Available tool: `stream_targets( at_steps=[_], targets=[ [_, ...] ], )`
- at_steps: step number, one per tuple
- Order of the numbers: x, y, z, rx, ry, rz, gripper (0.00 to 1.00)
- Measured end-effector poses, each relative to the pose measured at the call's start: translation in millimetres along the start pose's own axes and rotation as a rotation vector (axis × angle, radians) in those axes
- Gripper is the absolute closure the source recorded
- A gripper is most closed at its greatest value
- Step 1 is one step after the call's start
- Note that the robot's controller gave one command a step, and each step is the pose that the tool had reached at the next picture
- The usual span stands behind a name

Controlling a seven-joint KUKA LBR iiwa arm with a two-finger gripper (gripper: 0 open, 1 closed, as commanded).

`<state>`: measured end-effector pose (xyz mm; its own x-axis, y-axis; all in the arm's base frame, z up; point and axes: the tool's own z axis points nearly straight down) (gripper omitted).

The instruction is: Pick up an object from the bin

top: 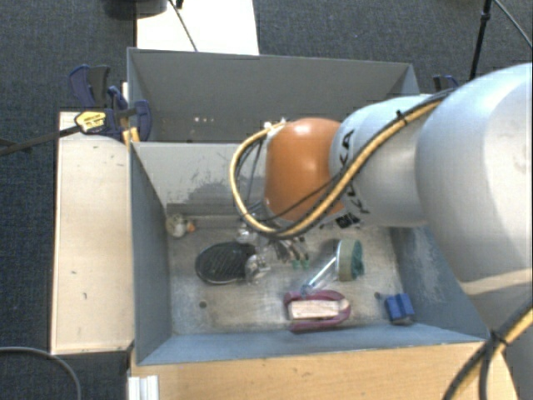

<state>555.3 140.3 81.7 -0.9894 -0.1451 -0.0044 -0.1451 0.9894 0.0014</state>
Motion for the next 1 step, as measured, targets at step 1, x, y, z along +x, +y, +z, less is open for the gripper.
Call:
stream_targets(
  at_steps=[1],
  targets=[
    [25.8, -56.7, -142.0, 0.003, -0.004, -0.177, 1.0]
  ],
)
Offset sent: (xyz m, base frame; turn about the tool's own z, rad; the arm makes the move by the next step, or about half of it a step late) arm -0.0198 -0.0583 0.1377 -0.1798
